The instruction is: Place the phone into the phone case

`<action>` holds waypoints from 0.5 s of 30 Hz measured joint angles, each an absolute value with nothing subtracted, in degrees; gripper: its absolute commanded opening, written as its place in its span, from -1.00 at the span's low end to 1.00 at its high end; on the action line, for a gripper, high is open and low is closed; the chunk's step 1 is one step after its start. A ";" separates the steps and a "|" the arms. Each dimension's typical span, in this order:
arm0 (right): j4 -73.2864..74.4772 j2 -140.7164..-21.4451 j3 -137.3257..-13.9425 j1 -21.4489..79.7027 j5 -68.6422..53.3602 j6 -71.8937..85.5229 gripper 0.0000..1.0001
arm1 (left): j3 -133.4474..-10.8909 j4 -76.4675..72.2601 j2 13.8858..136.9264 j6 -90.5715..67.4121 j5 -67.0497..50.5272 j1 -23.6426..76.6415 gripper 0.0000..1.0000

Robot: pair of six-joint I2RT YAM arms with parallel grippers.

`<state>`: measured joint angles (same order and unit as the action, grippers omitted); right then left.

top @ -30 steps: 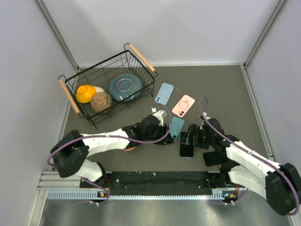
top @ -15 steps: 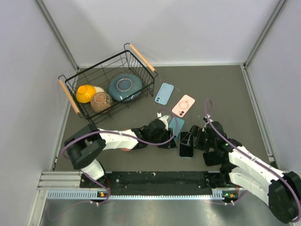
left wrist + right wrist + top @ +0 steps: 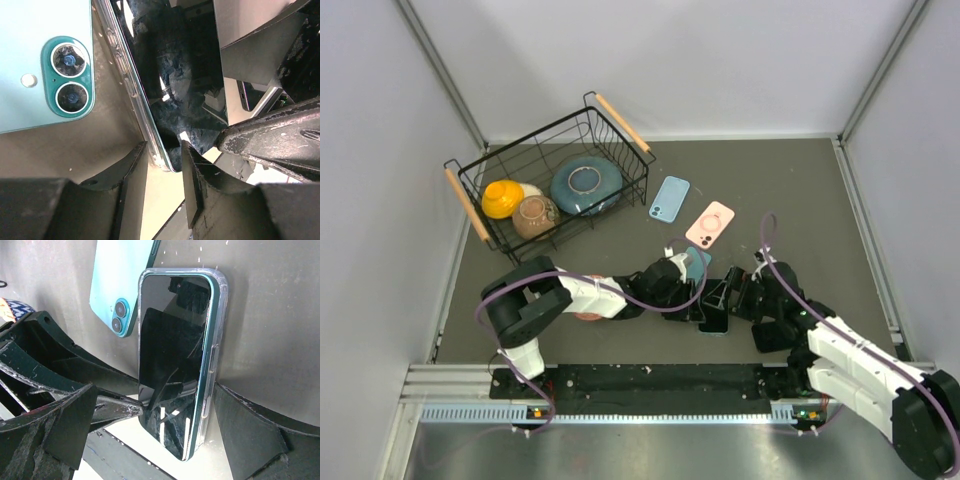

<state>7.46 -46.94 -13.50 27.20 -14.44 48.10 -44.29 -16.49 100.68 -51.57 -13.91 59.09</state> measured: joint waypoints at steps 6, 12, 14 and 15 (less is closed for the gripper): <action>7.20 -46.68 -13.32 27.20 -14.55 48.51 0.96 | -44.29 -16.43 100.79 -51.83 -14.09 59.07 -0.41; 0.30 -43.94 -9.06 26.37 -16.45 50.61 0.93 | -44.03 -16.51 100.79 -51.86 -14.72 58.76 -0.49; -2.20 -43.07 -7.46 26.13 -17.28 51.51 0.89 | -43.42 -17.19 100.79 -51.79 -15.20 58.59 -0.50; -3.36 -42.63 -6.72 26.06 -17.63 51.96 0.88 | -42.96 -17.85 100.79 -51.92 -15.62 58.57 -0.51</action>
